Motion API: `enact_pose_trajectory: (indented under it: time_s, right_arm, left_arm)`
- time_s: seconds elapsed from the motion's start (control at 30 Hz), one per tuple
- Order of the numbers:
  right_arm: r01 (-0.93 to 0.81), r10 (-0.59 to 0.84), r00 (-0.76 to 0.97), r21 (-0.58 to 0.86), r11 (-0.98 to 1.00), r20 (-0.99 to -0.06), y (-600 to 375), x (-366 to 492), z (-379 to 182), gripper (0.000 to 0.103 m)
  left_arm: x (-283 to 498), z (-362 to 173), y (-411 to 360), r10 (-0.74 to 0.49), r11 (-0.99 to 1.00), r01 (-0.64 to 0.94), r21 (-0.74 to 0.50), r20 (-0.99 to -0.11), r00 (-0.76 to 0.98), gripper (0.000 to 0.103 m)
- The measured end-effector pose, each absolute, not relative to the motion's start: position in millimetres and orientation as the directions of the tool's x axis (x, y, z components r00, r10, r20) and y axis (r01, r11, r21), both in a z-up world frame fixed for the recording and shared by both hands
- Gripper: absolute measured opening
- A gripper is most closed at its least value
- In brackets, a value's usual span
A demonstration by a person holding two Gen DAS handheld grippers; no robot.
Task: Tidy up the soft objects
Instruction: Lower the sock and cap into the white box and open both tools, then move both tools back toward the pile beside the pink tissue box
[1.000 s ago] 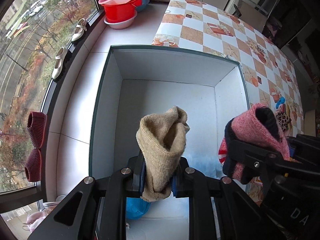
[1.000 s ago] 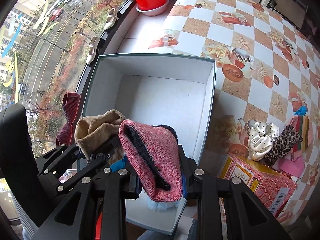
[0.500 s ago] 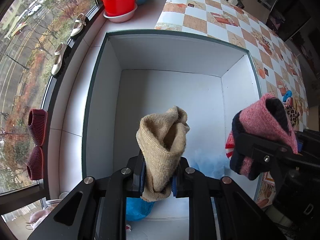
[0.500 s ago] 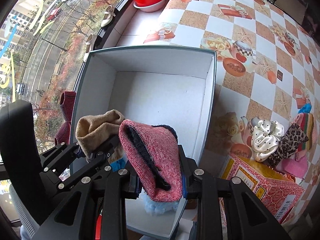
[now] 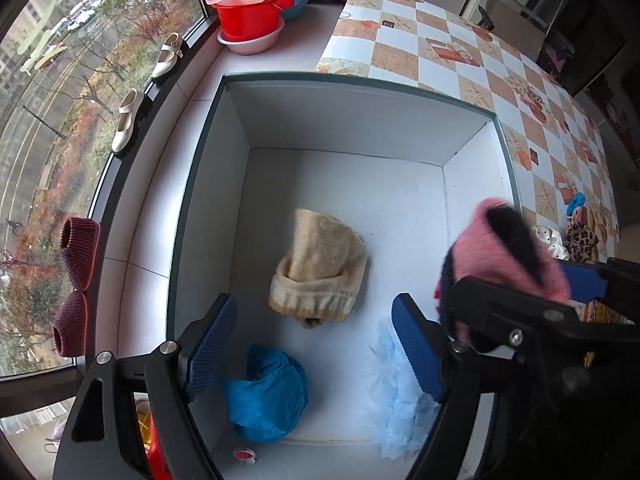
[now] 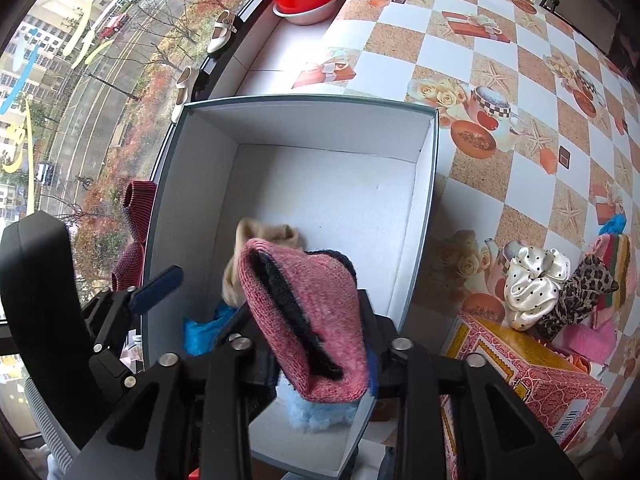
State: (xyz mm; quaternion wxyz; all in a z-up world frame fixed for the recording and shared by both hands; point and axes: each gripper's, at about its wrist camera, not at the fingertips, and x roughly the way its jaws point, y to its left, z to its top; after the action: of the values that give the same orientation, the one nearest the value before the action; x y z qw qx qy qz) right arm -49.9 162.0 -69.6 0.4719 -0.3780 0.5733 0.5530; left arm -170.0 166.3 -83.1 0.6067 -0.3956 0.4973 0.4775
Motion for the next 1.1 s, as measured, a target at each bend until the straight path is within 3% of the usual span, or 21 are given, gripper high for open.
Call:
enact_pose_trajectory:
  time_s: [0.03,0.07,0.13,0.23,1.1]
  right_arm:
    - [-0.954,0.095,-0.273,0.282,0.102,-0.957,162,-49,-68,0.069]
    - [-0.954,0.108,-0.272,0.282,0.099,-0.956,162,-48,-66,0.075]
    - [-0.959,0.119,-0.255,0.267,0.098,-0.960,163,-47,-63,0.077]
    - [-0.972,0.120,-0.195,0.209,0.112,-0.973,163,-43,-61,0.092]
    - [-0.971,0.168,-0.184,0.206,0.123,-0.968,138,-20,-4,0.093]
  left_arm:
    - [-170,-82,166,0.196,0.232,-0.973,-0.002,-0.979,0.049,0.095]
    - [-169,-82,167,0.197,0.232,-0.973,0.001,-0.979,0.047,0.102]
    - [-168,-85,169,0.188,0.234,-0.972,-0.003,-0.981,0.048,0.102]
    - [-166,-87,172,0.169,0.245,-0.969,-0.019,-0.984,0.062,0.102]
    - [-147,-26,142,0.126,0.311,-0.941,-0.133,-0.976,0.180,0.102]
